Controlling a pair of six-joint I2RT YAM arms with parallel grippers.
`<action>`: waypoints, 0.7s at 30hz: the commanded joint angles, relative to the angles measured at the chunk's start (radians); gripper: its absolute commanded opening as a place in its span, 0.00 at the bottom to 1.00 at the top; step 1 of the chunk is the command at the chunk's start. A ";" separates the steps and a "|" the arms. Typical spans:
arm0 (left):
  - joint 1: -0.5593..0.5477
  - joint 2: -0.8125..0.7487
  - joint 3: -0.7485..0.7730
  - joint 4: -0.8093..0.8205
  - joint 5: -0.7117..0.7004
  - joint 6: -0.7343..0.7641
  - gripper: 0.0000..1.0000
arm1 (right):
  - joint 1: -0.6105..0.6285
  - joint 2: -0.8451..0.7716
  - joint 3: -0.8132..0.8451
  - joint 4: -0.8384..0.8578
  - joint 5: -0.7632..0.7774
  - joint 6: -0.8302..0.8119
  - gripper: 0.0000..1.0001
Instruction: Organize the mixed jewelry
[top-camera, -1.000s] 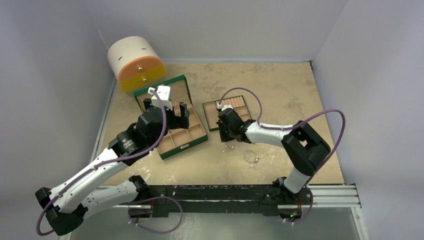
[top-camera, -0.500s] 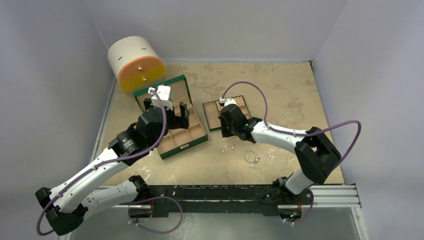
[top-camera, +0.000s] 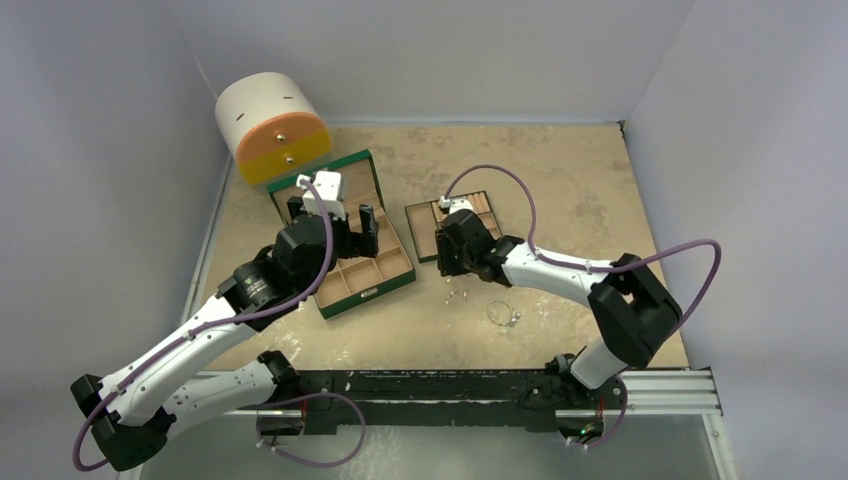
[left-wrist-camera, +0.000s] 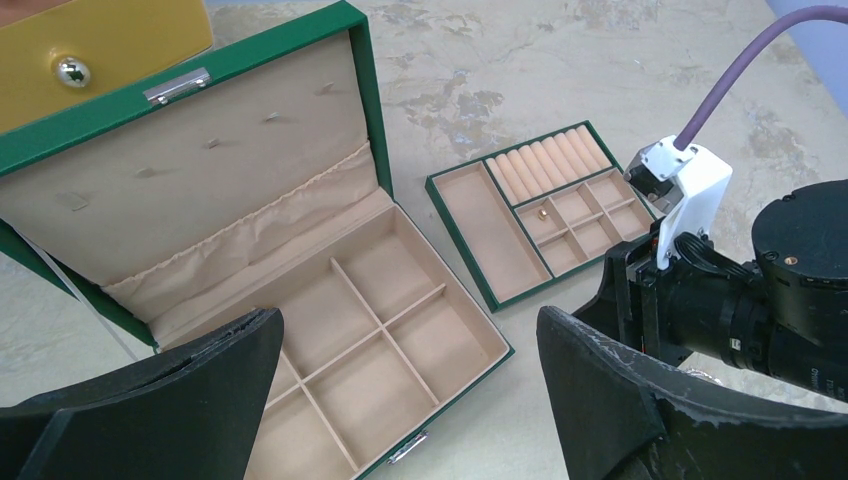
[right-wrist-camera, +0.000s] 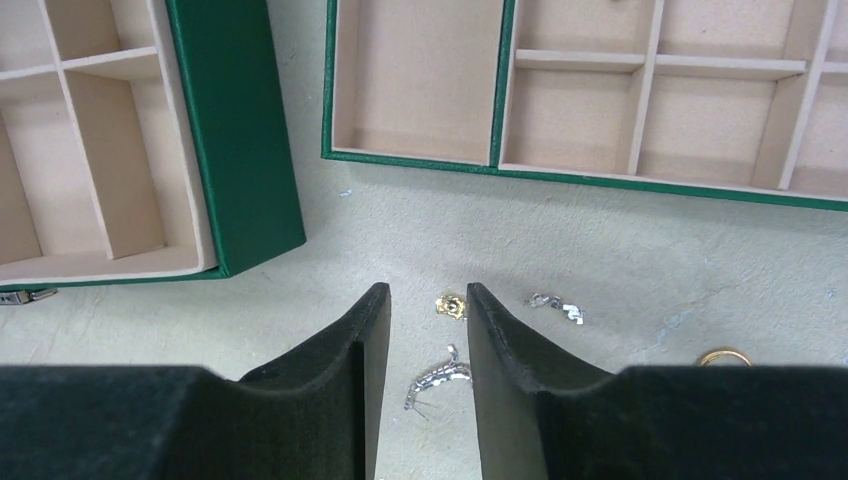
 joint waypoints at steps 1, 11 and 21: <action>0.000 -0.005 0.047 0.017 0.000 0.007 0.98 | 0.006 0.015 -0.015 0.024 -0.023 0.022 0.38; 0.001 -0.002 0.047 0.017 -0.001 0.007 0.98 | 0.006 0.060 -0.028 0.041 -0.026 0.038 0.38; 0.000 -0.004 0.047 0.015 0.000 0.007 0.98 | 0.006 0.086 -0.025 0.061 -0.047 0.044 0.38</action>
